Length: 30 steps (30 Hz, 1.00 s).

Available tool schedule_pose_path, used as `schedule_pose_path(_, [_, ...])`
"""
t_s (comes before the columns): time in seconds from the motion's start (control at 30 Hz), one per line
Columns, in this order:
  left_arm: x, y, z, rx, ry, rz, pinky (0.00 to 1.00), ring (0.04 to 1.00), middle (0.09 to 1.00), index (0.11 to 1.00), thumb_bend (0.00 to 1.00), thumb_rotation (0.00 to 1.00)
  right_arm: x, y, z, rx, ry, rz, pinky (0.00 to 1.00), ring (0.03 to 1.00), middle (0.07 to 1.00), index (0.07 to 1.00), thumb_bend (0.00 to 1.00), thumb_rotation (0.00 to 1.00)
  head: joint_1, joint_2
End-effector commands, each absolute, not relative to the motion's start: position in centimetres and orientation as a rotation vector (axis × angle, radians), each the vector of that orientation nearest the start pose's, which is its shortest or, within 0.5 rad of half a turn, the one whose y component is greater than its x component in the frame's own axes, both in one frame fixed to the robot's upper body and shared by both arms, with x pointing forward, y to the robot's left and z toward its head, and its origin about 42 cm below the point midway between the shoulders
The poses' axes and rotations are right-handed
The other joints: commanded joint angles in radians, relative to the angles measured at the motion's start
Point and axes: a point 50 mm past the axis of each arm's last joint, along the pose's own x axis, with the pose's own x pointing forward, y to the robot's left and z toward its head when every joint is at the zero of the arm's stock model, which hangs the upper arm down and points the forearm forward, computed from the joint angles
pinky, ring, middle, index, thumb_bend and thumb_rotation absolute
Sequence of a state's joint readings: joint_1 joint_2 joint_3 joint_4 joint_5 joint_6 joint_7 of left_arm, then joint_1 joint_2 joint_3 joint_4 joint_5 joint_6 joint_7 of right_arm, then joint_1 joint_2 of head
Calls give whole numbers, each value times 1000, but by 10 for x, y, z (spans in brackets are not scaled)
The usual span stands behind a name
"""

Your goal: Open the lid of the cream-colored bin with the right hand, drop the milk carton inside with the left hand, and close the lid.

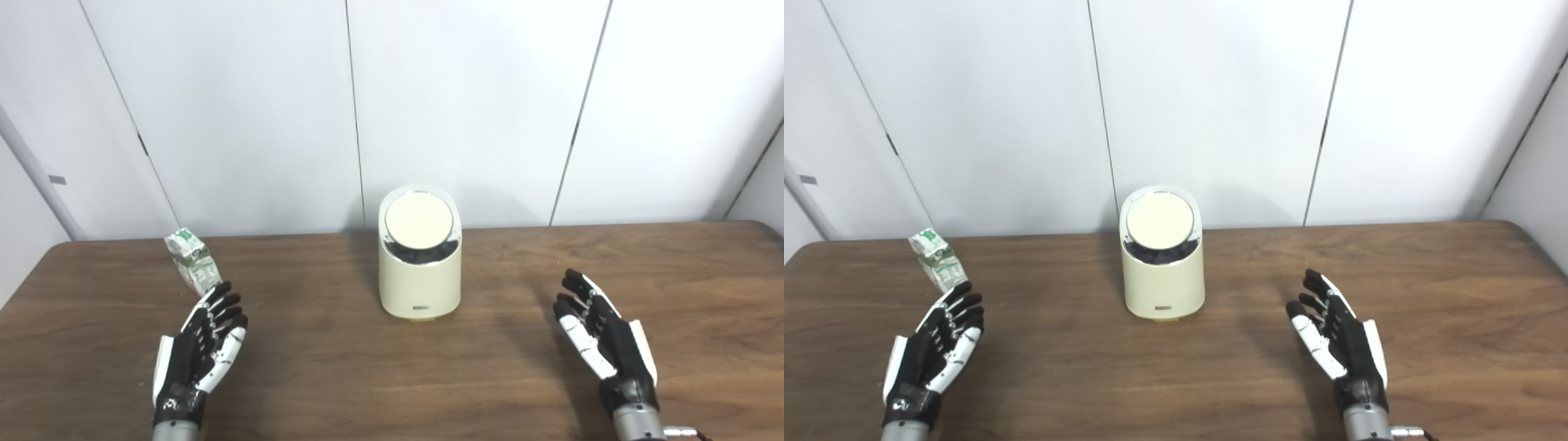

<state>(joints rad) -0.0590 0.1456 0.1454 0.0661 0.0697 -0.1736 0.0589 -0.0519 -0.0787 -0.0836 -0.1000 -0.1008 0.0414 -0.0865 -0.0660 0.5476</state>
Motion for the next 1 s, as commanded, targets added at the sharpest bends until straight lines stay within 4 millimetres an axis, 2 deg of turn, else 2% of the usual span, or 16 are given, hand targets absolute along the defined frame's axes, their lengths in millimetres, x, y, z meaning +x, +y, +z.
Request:
schedule_pose_path(0.0, [292,299,102,209,-138,182,708,792,822,897,399,444,306,-255,159,-166,-205,-172,725,819,867,847,455,602,0,0])
schedule_pose_path(0.23, [292,299,102,217,-138,184,704,792,823,893,374,413,306,-255,157,-157,-199,-168,737,825,872,851,470,594,-2,1])
schedule_pose_path(0.63, [292,299,102,215,-141,181,709,795,827,899,385,421,306,-256,157,-151,-202,-167,740,824,868,850,466,568,-1,-1])
schedule_pose_path(0.83, [290,297,102,209,-143,182,711,791,822,897,389,422,304,-256,159,-131,-205,-157,740,831,874,853,479,580,-6,-20])
schedule_pose_path(0.97, [285,293,102,204,-141,182,713,785,820,901,417,437,302,-257,162,-101,-207,-140,754,852,884,854,454,592,-6,-43])
